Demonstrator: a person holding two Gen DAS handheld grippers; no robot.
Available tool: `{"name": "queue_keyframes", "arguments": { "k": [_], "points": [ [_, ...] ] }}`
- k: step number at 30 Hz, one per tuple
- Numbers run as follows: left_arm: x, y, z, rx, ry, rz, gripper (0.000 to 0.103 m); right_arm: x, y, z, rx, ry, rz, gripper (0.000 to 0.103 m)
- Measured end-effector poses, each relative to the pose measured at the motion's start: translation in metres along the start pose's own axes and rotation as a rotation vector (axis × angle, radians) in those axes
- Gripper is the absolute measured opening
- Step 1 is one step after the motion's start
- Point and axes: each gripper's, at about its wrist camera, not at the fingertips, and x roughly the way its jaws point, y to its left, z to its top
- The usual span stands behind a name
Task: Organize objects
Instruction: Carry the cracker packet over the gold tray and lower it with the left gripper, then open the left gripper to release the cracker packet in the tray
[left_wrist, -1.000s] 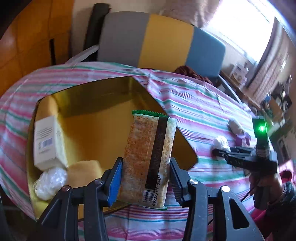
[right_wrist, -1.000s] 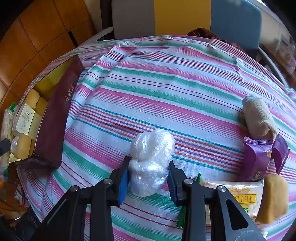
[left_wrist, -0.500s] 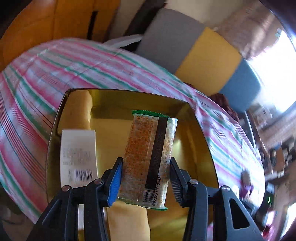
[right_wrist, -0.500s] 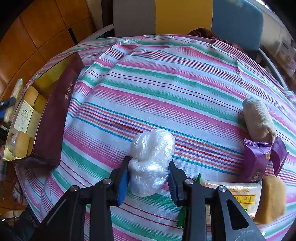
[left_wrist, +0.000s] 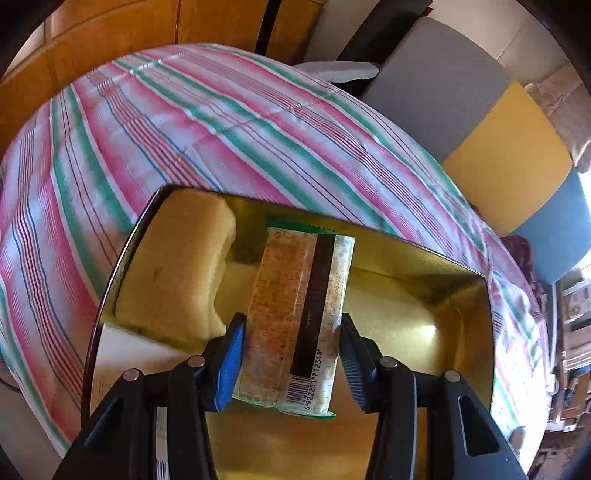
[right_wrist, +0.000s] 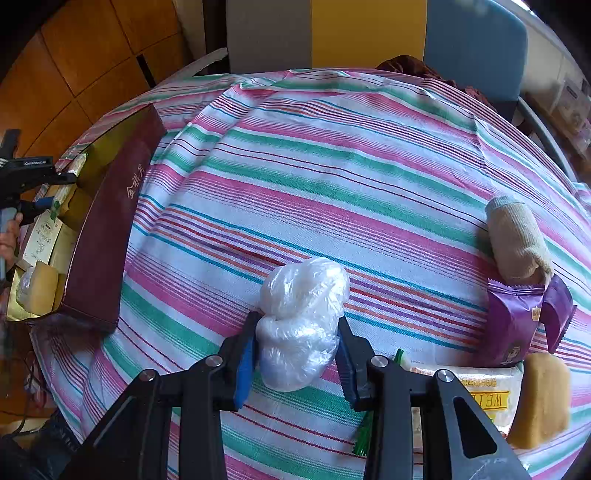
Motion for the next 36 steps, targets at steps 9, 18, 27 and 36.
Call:
{"name": "queue_keyframes", "arguments": {
  "k": [9,18,27,36],
  "points": [
    [-0.002,0.001,-0.004,0.027,0.004,0.004,0.049,0.0,0.003,0.0,-0.01,-0.003,-0.009,0.039],
    [-0.045,-0.012,-0.026,0.231,-0.11,-0.045,0.049,0.0,0.006,-0.001,-0.02,-0.011,-0.02,0.039],
    [-0.099,0.004,-0.095,0.396,-0.227,-0.071,0.05,0.001,0.01,-0.002,-0.039,-0.018,-0.039,0.039],
    [-0.117,0.021,-0.129,0.433,-0.278,-0.058,0.05,0.001,0.011,-0.003,-0.047,-0.029,-0.051,0.039]
  ]
}}
